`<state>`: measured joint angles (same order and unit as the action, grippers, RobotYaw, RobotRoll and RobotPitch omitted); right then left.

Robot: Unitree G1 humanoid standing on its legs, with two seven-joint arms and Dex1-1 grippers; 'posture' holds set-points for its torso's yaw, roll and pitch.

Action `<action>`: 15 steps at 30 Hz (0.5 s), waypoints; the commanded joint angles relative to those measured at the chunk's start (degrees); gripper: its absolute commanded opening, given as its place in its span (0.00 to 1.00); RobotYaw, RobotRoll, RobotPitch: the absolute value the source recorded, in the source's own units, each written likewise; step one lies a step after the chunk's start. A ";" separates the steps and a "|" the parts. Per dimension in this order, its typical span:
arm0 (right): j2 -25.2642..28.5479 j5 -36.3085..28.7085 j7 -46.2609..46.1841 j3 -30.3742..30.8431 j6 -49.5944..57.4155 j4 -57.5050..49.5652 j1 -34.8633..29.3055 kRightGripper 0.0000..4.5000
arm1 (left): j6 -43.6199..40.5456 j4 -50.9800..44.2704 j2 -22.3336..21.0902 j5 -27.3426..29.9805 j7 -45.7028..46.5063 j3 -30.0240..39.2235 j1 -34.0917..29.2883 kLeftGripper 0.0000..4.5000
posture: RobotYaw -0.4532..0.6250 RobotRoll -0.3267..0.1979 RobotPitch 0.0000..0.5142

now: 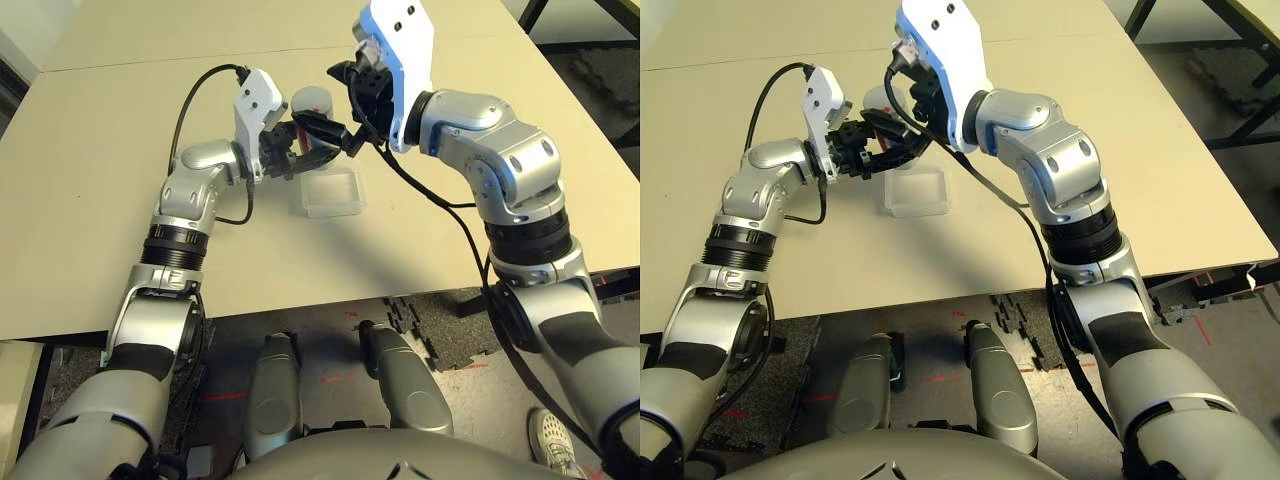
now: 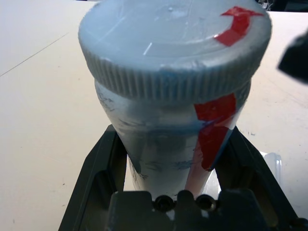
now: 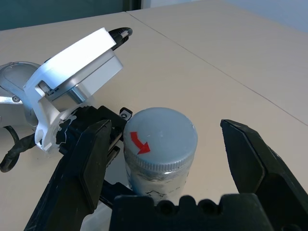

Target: Pour the medicine from the bottle into the box.

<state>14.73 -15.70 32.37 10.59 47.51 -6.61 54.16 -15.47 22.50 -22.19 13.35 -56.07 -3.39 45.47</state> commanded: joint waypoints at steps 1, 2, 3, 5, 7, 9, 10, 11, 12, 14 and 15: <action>-0.21 -0.21 0.10 0.66 0.85 -0.72 -0.77 0.86 | -0.83 -1.93 0.36 0.37 -0.03 -0.51 0.10 0.62 | 0.41 0.62 0.34; -0.23 -0.21 0.10 0.67 0.93 -0.71 -0.80 0.79 | -0.94 -2.15 0.41 0.38 -0.04 -0.56 0.01 0.62 | 0.41 0.62 0.34; -0.26 -0.21 0.10 0.67 1.00 -0.69 -0.83 0.70 | -1.03 -2.35 0.46 0.38 -0.06 -0.59 -0.09 0.62 | 0.41 0.62 0.34; -0.21 -0.14 0.14 0.79 1.12 -0.69 -1.00 0.57 | -1.28 -2.85 0.55 0.39 -0.07 -0.64 -0.31 0.62 | 0.41 0.62 0.34; -0.22 -0.08 0.17 0.89 1.13 -0.64 -1.11 0.57 | -1.57 -3.32 0.60 0.45 -0.11 -0.67 -0.40 0.62 | 0.41 0.62 0.34; -0.24 -0.10 0.23 0.97 1.19 -0.60 -1.16 0.57 | -1.85 -3.63 0.60 0.50 -0.11 -0.64 -0.37 0.62 | 0.41 0.62 0.34; -0.25 -0.12 0.25 0.99 1.22 -0.59 -1.17 0.57 | -1.93 -3.70 0.60 0.50 -0.11 -0.62 -0.35 0.62 | 0.41 0.62 0.34; -0.21 -0.10 0.33 1.07 1.19 -0.56 -1.26 0.57 | -2.00 -3.82 0.59 0.53 -0.11 -0.58 -0.28 0.62 | 0.42 0.62 0.34; -0.17 -0.10 0.40 1.12 1.16 -0.54 -1.34 0.57 | -2.07 -3.96 0.57 0.56 -0.12 -0.54 -0.23 0.62 | 0.42 0.62 0.34; -0.18 -0.16 0.45 1.06 1.18 -0.50 -1.45 0.57 | -2.22 -4.32 0.52 0.63 -0.17 -0.48 -0.18 0.62 | 0.42 0.62 0.34; -0.13 -0.20 0.55 1.01 1.14 -0.48 -1.51 0.57 | -2.41 -4.63 0.47 0.73 -0.23 -0.46 -0.19 0.62 | 0.42 0.62 0.34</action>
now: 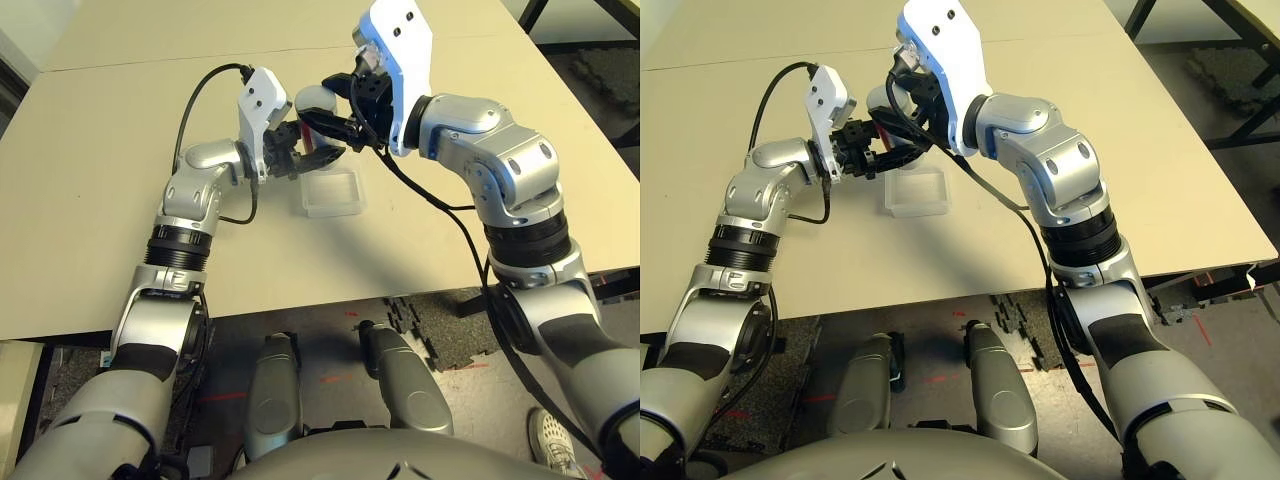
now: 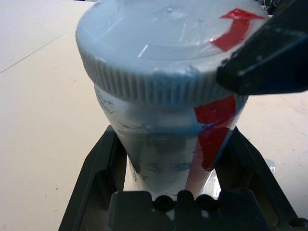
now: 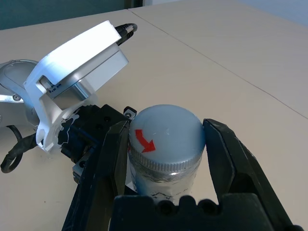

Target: Pour the medicine from the bottle into the box.

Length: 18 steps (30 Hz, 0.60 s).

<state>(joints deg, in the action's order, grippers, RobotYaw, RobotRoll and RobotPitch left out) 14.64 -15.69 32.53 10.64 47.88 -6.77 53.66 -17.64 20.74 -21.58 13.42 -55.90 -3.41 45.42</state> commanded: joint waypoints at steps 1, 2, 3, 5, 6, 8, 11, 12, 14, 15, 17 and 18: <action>-0.01 -0.36 0.56 0.82 0.75 -0.25 -1.08 0.57 | -0.39 -3.19 -0.18 0.77 -0.54 -0.44 -0.14 0.62 | 0.42 0.62 0.34; -0.15 -1.00 0.82 0.21 0.96 -0.13 -1.22 0.57 | -0.69 -3.76 -0.32 1.02 -0.93 -0.47 -0.23 0.62 | 0.42 0.62 0.34; -0.05 -1.60 1.27 -0.34 1.15 -0.05 -1.29 0.57 | -1.06 -4.40 -0.47 1.30 -1.39 -0.53 -0.32 0.62 | 0.42 0.62 0.34; 1.35 -3.06 3.58 -1.24 1.13 -0.04 -1.28 0.57 | -1.75 -6.16 -1.04 1.89 -2.52 -0.70 -0.64 0.62 | 0.42 0.62 0.34; 2.56 -3.95 5.30 -1.75 1.04 -0.02 -1.12 0.57 | -2.34 -7.18 -1.46 2.34 -3.32 -0.77 -0.79 0.62 | 0.43 0.62 0.34; 5.08 -5.88 8.90 -2.74 0.76 0.07 -0.60 0.57 | -3.29 -8.80 -2.35 2.96 -4.73 -0.88 -0.97 0.62 | 0.43 0.62 0.35; 8.50 -9.44 14.85 -4.18 -0.17 0.16 0.24 0.57 | -4.62 -10.33 -3.31 3.97 -6.17 -0.66 -0.87 0.62 | 0.44 0.62 0.35; 9.58 -11.05 17.23 -4.90 -0.64 0.21 0.44 0.57 | -4.77 -10.95 -3.69 4.54 -7.06 -0.58 -0.83 0.62 | 0.44 0.62 0.35; 11.30 -13.23 20.86 -5.61 -1.22 0.33 0.62 0.57 | -5.03 -12.00 -4.29 5.38 -8.53 -0.49 -0.90 0.62 | 0.44 0.62 0.35; 12.35 -14.36 23.04 -5.84 -1.33 0.41 0.61 0.57 | -5.24 -12.83 -4.91 5.89 -9.69 -0.61 -1.06 0.62 | 0.44 0.62 0.35; 13.99 -16.26 26.55 -6.09 -1.47 0.82 0.75 0.57 | -6.14 -14.49 -6.30 7.05 -11.81 -0.91 -1.44 0.62 | 0.45 0.62 0.36; 14.73 -17.13 28.21 -6.16 -1.55 1.21 0.90 0.57 | -6.69 -15.49 -7.11 7.71 -13.03 -1.07 -1.72 0.62 | 0.46 0.62 0.36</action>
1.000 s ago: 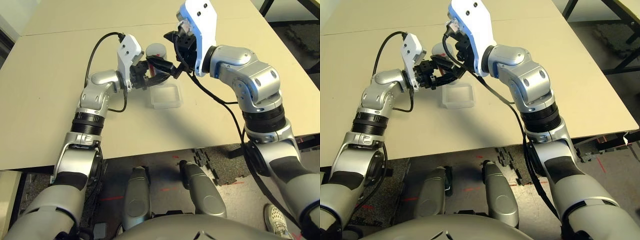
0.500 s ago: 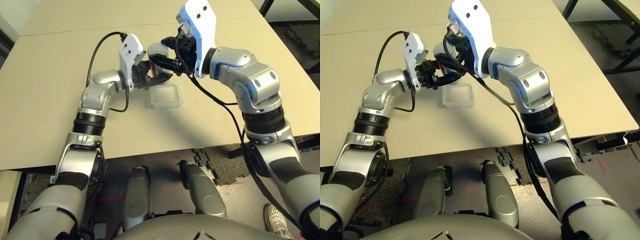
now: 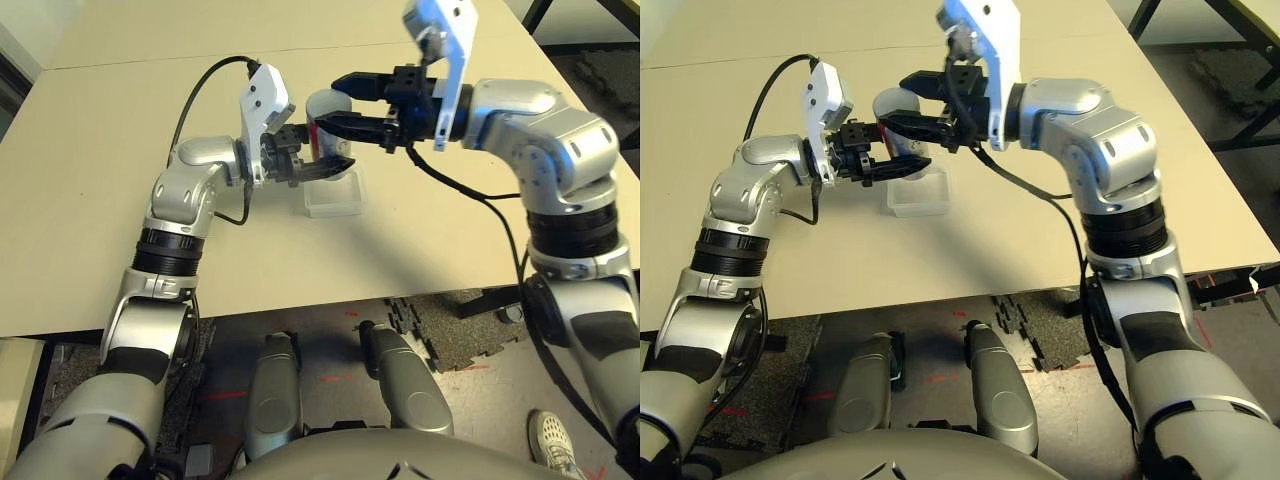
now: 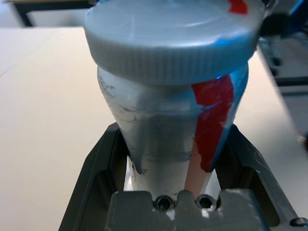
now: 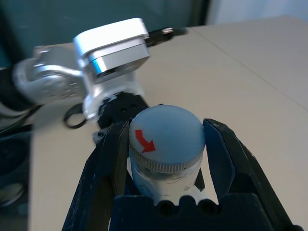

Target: Pour the medicine from the bottle into the box.

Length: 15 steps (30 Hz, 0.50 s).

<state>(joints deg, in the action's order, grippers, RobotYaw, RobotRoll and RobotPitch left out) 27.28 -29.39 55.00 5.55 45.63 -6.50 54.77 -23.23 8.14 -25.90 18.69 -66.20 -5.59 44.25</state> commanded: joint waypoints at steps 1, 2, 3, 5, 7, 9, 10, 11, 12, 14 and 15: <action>2.68 -4.02 7.11 -1.04 0.50 1.42 -0.01 0.57 | -1.66 -3.83 -3.48 2.97 -3.63 0.99 -0.86 0.62 | 0.46 0.62 0.36; 3.24 -4.53 8.30 -0.92 0.28 1.89 0.17 0.57 | -2.23 -4.69 -4.08 3.48 -4.26 0.88 -1.17 0.62 | 0.46 0.62 0.37; 3.79 -4.89 9.54 -0.78 -0.02 2.49 0.37 0.57 | -2.63 -5.52 -4.60 3.83 -4.60 0.81 -1.52 0.62 | 0.47 0.62 0.37; 4.50 -5.60 11.36 -0.68 -0.31 3.64 0.76 0.57 | -3.28 -6.65 -5.22 4.30 -4.68 0.82 -2.02 0.62 | 0.47 0.62 0.37; 4.80 -6.46 12.52 -0.78 0.01 4.41 1.04 0.57 | -3.68 -7.36 -5.54 4.72 -4.46 0.86 -2.37 0.62 | 0.48 0.62 0.37; 5.10 -7.28 13.35 -0.83 0.50 4.88 1.19 0.52 | -3.89 -7.93 -5.78 5.08 -4.25 0.83 -2.67 0.62 | 0.48 0.62 0.37; 5.33 -7.47 13.83 -0.77 0.58 5.12 1.21 0.45 | -3.87 -8.22 -5.88 5.16 -4.26 0.80 -2.85 0.62 | 0.48 0.62 0.37; 5.55 -7.49 14.21 -0.68 0.60 5.30 1.22 0.37 | -3.82 -8.48 -5.99 5.24 -4.27 0.73 -2.99 0.62 | 0.48 0.62 0.37; 5.71 -7.44 14.50 -0.64 0.56 5.51 1.25 0.28 | -3.84 -8.64 -6.03 5.34 -4.16 0.72 -3.06 0.62 | 0.48 0.62 0.37; 5.69 -7.37 14.40 -0.82 0.49 5.71 1.28 0.12 | -3.86 -8.87 -5.96 5.50 -3.78 0.80 -3.17 0.62 | 0.48 0.62 0.36; 5.59 -7.36 14.20 -0.97 0.48 5.76 1.31 0.05 | -3.78 -8.75 -5.82 5.51 -3.52 0.85 -3.09 0.62 | 0.48 0.62 0.36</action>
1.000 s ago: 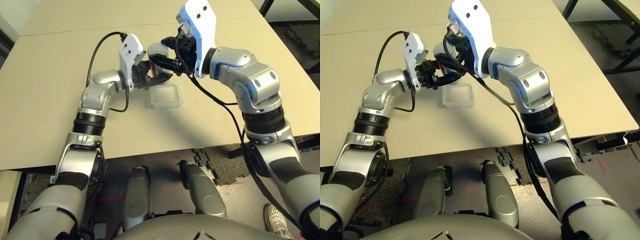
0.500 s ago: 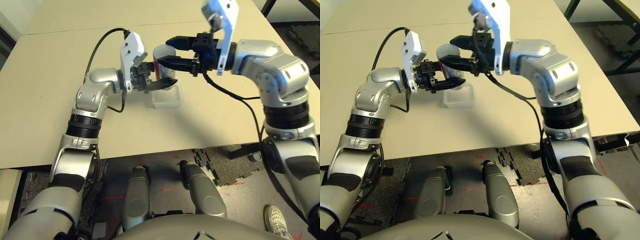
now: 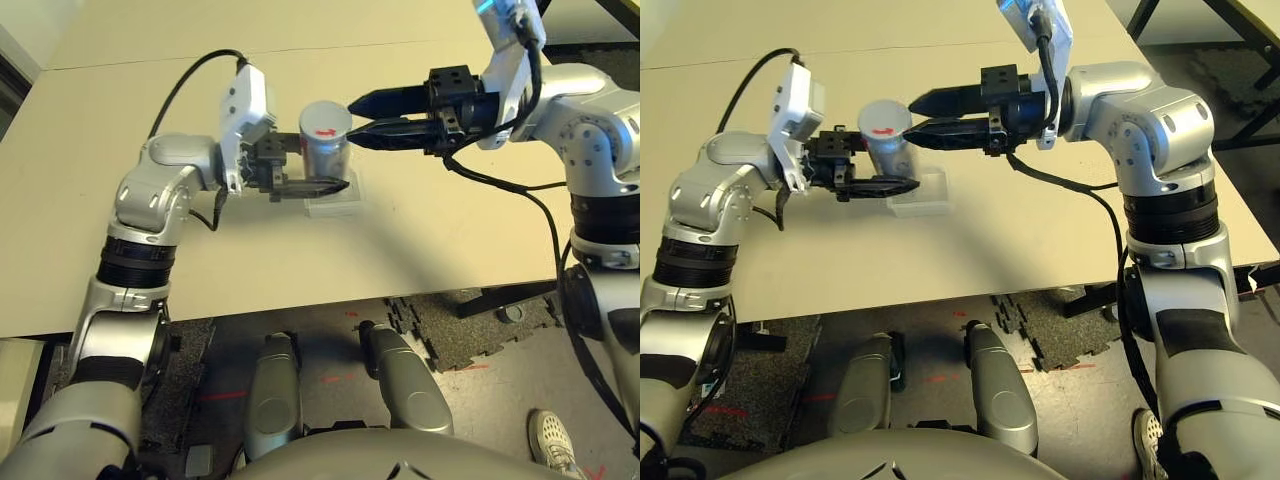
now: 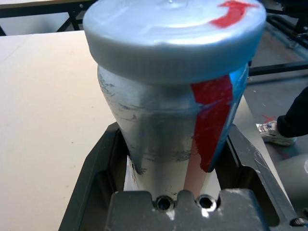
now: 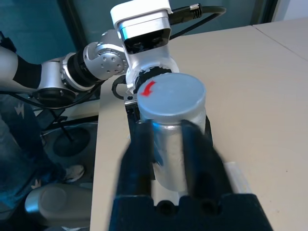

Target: Pour the medicine from the bottle into the box.

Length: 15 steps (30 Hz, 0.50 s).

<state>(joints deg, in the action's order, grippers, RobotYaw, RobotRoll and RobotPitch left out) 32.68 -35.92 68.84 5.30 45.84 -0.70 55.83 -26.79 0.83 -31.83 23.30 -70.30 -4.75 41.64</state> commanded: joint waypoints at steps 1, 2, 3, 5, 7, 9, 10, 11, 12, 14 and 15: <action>0.07 -0.97 -0.13 -0.94 0.60 -0.25 0.30 0.00 | -0.02 -1.17 0.24 0.84 0.88 0.07 -0.38 0.62 | 0.48 0.62 0.36; 0.00 -1.10 -0.47 -1.09 0.87 -0.46 0.33 0.00 | 0.11 -1.02 0.29 0.84 1.10 0.10 -0.33 0.62 | 0.48 0.62 0.36; -0.23 -1.59 -1.46 -1.66 1.64 -1.04 0.53 0.05 | 0.32 -0.65 0.39 0.76 1.42 0.22 -0.24 0.62 | 0.48 0.62 0.36; -0.57 -2.79 -3.65 -3.04 3.35 -2.36 1.12 0.16 | 0.75 0.09 0.48 0.58 1.96 0.42 -0.16 0.62 | 0.48 0.62 0.35; -0.77 -3.65 -5.90 -4.26 5.02 -3.47 1.66 0.32 | 1.19 0.69 0.50 0.36 2.43 0.55 -0.21 0.62 | 0.48 0.62 0.35; -1.49 -2.49 -11.18 -5.76 5.52 -3.94 2.90 0.49 | 2.08 2.16 0.69 -0.05 3.08 0.72 -0.13 0.62 | 0.47 0.62 0.35; -1.99 -1.44 -14.03 -6.20 5.57 -3.94 3.64 0.57 | 2.54 2.96 0.76 -0.24 3.32 0.76 -0.06 0.62 | 0.47 0.62 0.35; -2.56 -0.31 -17.03 -6.42 5.66 -3.77 4.44 0.66 | 3.00 3.73 0.83 -0.41 3.51 0.76 0.03 0.62 | 0.47 0.62 0.35; -3.13 0.74 -19.46 -6.33 5.45 -3.69 5.07 0.73 | 3.48 4.41 0.88 -0.53 3.67 0.72 0.13 0.62 | 0.47 0.62 0.35; -4.29 2.35 -22.81 -5.65 4.66 -4.41 5.72 0.90 | 4.27 5.60 1.00 -0.70 3.88 0.65 0.30 0.62 | 0.46 0.62 0.34; -5.04 2.80 -24.10 -5.19 4.50 -5.13 5.83 0.98 | 4.77 6.35 1.09 -0.84 3.91 0.56 0.45 0.62 | 0.45 0.62 0.34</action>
<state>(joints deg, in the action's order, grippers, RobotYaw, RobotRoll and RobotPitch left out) 28.38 -34.03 46.98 -0.61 50.76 -3.61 61.06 -23.27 6.03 -30.96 23.07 -66.68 -4.56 41.71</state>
